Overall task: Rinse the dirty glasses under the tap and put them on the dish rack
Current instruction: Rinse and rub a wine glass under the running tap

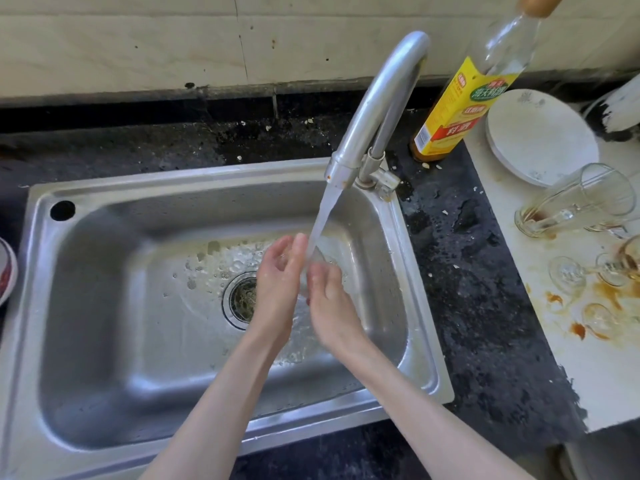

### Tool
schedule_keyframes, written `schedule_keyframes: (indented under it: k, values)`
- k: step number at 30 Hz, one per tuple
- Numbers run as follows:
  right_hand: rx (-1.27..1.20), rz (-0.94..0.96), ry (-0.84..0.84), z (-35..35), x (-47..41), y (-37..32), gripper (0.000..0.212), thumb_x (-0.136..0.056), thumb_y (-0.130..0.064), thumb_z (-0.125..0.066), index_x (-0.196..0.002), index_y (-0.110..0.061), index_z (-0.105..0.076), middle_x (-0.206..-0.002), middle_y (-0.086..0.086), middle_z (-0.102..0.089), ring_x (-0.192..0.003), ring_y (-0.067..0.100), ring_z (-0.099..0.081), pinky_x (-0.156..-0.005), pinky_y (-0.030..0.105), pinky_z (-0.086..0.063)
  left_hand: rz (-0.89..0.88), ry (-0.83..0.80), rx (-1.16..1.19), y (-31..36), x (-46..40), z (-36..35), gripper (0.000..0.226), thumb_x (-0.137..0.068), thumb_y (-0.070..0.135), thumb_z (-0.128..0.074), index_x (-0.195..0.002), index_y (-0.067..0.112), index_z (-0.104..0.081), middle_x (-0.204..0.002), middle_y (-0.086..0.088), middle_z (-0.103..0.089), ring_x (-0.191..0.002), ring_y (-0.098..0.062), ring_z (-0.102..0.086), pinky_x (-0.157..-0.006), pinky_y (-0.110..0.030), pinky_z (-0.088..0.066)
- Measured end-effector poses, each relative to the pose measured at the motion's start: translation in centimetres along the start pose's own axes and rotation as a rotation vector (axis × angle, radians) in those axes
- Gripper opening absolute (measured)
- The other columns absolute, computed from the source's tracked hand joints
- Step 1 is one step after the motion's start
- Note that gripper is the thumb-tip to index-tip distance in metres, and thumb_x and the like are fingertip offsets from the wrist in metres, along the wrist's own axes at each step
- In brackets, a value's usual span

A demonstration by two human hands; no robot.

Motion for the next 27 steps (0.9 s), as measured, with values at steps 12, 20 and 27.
schedule_keyframes:
  k: [12, 20, 27]
  values:
    - [-0.080, 0.087, -0.176, -0.5, -0.3, -0.7, 0.051, -0.096, -0.053, -0.032, -0.141, -0.031, -0.025, -0.128, -0.016, -0.048, -0.117, 0.008, -0.050, -0.095, 0.028, -0.039, -0.023, 0.035, 0.015, 0.1, 0.6, 0.5, 0.069, -0.074, 0.069, -0.048, -0.115, 0.014, -0.055, -0.112, -0.013, -0.064, -0.104, -0.025, -0.062, -0.095, -0.043, -0.047]
    - [-0.240, 0.035, 0.044, 3.7, -2.8, -0.6, 0.082, -0.088, -0.066, -0.009, -0.094, -0.011, -0.070, -0.061, -0.010, -0.063, -0.059, 0.011, -0.058, -0.054, 0.022, -0.041, -0.410, -0.230, -0.357, 4.3, 1.3, -0.3, 0.016, -0.091, 0.017, -0.057, -0.104, 0.025, -0.062, -0.123, 0.001, -0.059, -0.111, 0.002, -0.054, -0.089, -0.013, -0.044]
    - [-0.231, 0.117, -0.109, 4.0, -3.2, -1.6, 0.064, -0.101, -0.041, -0.006, -0.093, -0.017, -0.066, -0.046, -0.024, -0.055, -0.047, -0.014, -0.049, -0.048, 0.002, -0.034, -0.892, -0.091, -0.799, 7.4, 3.5, 0.5, 0.024, -0.083, 0.027, -0.058, -0.094, 0.008, -0.070, -0.102, -0.001, -0.058, -0.098, -0.012, -0.053, -0.089, -0.014, -0.038]
Point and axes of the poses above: each hand's wrist, its own x-axis away from the middle knuckle, its own z-axis out of the back of the hand, y = z × x, the point moved 9 cm from there along -x, towards the middle knuckle
